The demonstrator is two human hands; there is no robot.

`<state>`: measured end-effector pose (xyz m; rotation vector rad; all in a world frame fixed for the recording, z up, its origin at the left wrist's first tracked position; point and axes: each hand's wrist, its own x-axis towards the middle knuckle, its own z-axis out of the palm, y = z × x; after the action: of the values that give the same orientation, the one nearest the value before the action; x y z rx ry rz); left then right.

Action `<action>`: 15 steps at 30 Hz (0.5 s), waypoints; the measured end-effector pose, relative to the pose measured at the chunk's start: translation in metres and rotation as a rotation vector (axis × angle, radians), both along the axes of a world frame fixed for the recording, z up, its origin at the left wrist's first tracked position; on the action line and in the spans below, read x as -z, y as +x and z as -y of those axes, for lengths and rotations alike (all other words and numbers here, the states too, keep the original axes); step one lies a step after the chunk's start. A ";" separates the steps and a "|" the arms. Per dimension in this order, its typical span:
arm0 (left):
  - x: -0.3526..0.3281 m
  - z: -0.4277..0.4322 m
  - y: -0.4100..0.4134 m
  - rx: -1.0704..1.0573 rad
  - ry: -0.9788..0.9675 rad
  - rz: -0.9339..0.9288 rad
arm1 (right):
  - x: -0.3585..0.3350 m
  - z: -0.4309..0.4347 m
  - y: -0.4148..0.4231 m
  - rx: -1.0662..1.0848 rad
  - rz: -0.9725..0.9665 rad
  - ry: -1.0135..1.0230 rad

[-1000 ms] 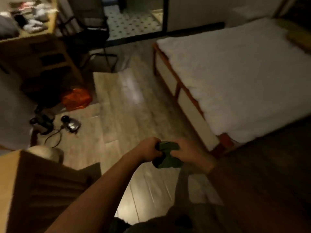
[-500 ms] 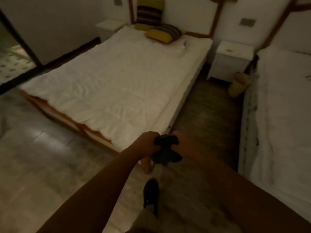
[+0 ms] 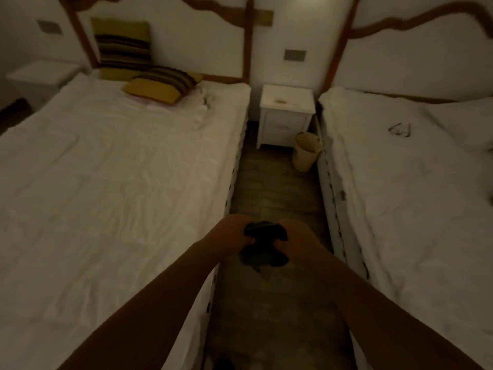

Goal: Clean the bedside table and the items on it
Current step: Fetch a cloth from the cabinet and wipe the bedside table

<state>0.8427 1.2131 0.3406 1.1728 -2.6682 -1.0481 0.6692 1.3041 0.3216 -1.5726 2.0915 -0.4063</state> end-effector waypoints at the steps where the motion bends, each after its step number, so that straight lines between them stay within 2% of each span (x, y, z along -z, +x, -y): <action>1: 0.000 0.020 -0.017 0.021 -0.012 -0.014 | 0.000 0.018 -0.017 0.031 0.012 -0.018; 7: 0.013 0.155 -0.143 0.113 0.002 0.012 | 0.015 0.141 -0.126 0.160 0.057 -0.015; 15: -0.004 0.327 -0.320 0.100 -0.002 0.092 | 0.014 0.325 -0.297 0.129 0.071 0.060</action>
<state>0.5226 0.8860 0.3445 1.1248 -2.8241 -1.0292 0.3724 0.9788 0.3075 -1.3736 2.1371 -0.4333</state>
